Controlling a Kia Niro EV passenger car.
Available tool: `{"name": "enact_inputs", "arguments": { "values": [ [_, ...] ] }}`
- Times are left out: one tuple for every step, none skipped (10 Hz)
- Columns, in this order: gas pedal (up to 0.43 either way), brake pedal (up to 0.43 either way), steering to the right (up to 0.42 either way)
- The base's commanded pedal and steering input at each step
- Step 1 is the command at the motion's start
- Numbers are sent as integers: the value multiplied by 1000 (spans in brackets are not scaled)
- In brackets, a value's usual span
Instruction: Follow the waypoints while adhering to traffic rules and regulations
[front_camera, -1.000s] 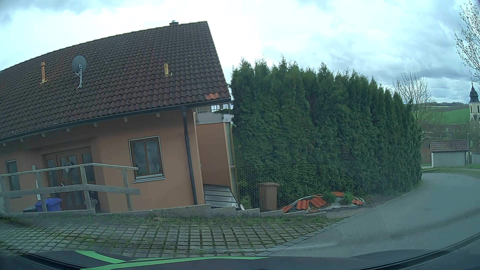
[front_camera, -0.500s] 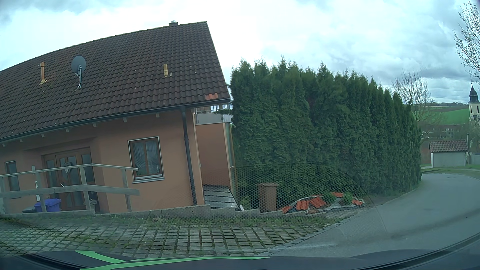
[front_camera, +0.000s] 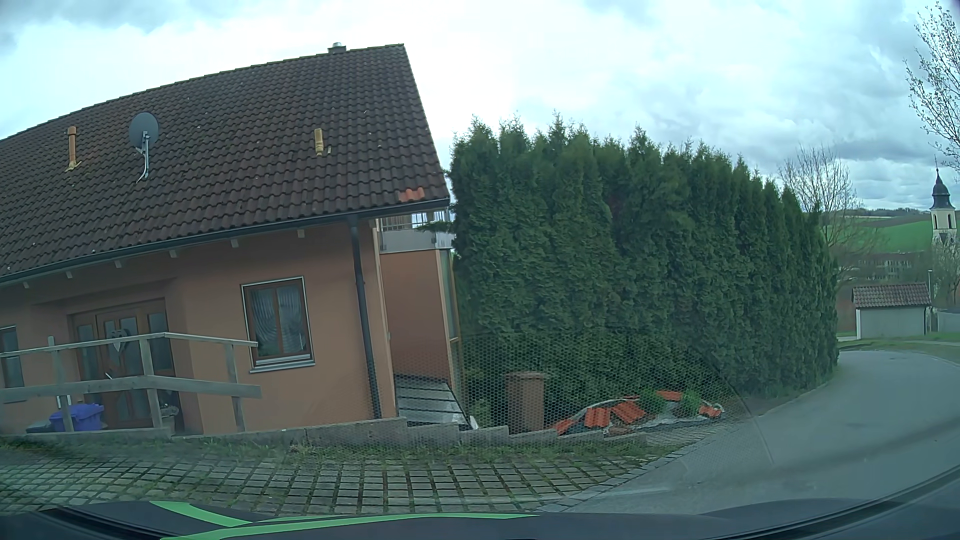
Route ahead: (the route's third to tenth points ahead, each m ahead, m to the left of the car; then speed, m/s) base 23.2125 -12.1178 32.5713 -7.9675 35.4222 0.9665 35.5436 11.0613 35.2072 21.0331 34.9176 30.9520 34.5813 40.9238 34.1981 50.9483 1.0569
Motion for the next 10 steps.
{"name": "enact_inputs", "arguments": {
  "values": [
    [0, 0, 449],
    [0, 0, 457],
    [0, 0, 503],
    [0, 0, 551],
    [0, 0, 611],
    [0, 0, 675],
    [0, 0, 708],
    [0, 0, 717],
    [0, 0, 712],
    [0, 0, 709]
  ]
}}
